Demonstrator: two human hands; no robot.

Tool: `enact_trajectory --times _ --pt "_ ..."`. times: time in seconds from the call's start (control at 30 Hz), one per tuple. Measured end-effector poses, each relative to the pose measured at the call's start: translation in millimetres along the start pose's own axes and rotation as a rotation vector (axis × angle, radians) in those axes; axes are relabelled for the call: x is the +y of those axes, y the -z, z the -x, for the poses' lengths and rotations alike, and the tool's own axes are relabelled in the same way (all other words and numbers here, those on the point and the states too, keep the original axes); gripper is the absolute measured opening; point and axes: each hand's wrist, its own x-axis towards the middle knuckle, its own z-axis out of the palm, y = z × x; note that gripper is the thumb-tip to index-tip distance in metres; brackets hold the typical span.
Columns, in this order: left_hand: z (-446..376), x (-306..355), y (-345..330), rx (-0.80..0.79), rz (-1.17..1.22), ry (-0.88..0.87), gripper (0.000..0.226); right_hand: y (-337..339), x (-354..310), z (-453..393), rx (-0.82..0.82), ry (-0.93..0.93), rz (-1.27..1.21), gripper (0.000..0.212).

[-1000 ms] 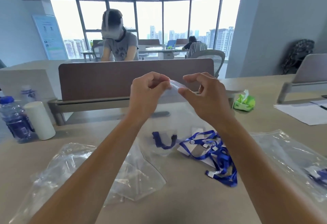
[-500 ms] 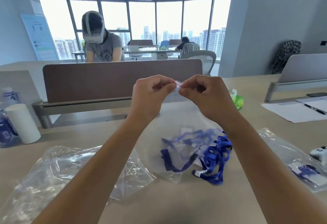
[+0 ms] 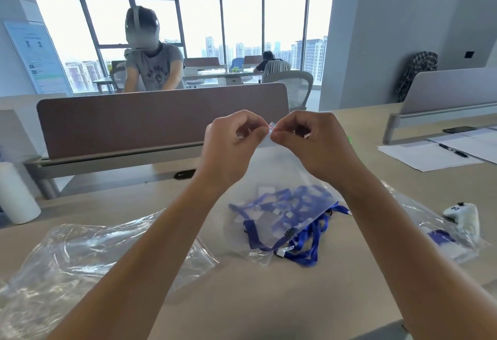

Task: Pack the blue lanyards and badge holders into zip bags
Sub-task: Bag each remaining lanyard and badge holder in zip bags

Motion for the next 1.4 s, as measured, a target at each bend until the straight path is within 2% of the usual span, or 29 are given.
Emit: enact_trajectory --times 0.8,1.07,1.4 --pt "9.5 -8.6 -5.0 -0.039 0.03 -0.003 0.003 3.5 5.3 9.7 -0.07 -0.02 0.042 0.008" --pt "12.1 -14.1 -9.6 -0.031 0.002 -0.036 0.004 4.4 5.1 11.7 -0.055 -0.146 -0.001 0.006" --pt "14.4 -17.2 -16.6 -0.003 0.125 0.09 0.006 17.5 27.1 24.3 -0.022 -0.255 0.019 0.006"
